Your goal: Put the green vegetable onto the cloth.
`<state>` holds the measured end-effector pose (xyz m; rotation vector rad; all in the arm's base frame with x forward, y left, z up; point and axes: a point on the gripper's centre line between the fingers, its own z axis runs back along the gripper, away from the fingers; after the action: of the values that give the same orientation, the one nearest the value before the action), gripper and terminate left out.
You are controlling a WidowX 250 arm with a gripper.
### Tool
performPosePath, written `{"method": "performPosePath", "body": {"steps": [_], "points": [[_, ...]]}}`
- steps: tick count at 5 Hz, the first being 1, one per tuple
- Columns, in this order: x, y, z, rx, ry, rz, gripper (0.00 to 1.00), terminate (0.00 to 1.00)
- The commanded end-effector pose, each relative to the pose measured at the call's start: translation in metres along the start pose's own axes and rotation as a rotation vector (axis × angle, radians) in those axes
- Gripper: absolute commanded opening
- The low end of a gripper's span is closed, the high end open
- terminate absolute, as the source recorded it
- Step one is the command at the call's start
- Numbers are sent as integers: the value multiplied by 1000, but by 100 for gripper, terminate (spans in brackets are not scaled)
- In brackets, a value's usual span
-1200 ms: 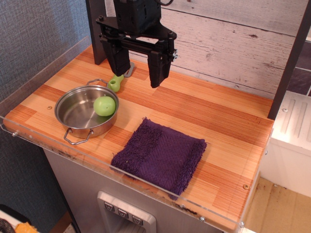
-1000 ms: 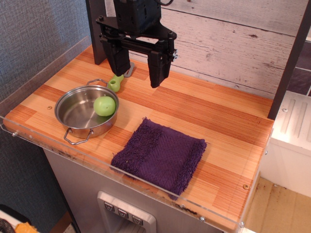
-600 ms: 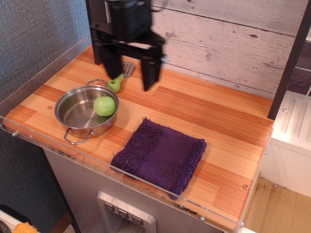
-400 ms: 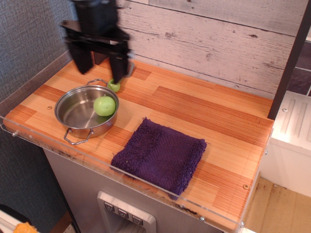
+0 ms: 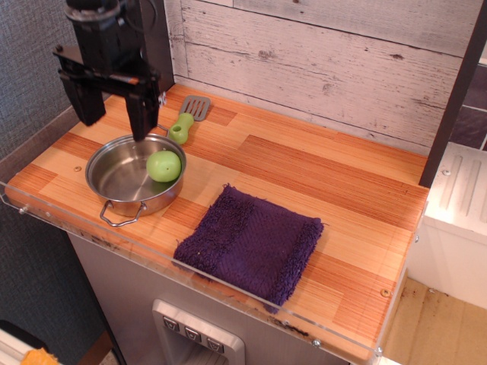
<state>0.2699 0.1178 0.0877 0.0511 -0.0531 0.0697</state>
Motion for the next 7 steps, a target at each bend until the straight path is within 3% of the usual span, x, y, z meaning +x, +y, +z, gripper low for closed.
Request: {"method": "performPosePath", "body": {"steps": [1,3,7], "points": [[12,-12,-7,36,10,-25,100,0],[18,-14,-29,56,60,-32,100,0],[13,-13,-47,49,92,-56,100,0]]}}
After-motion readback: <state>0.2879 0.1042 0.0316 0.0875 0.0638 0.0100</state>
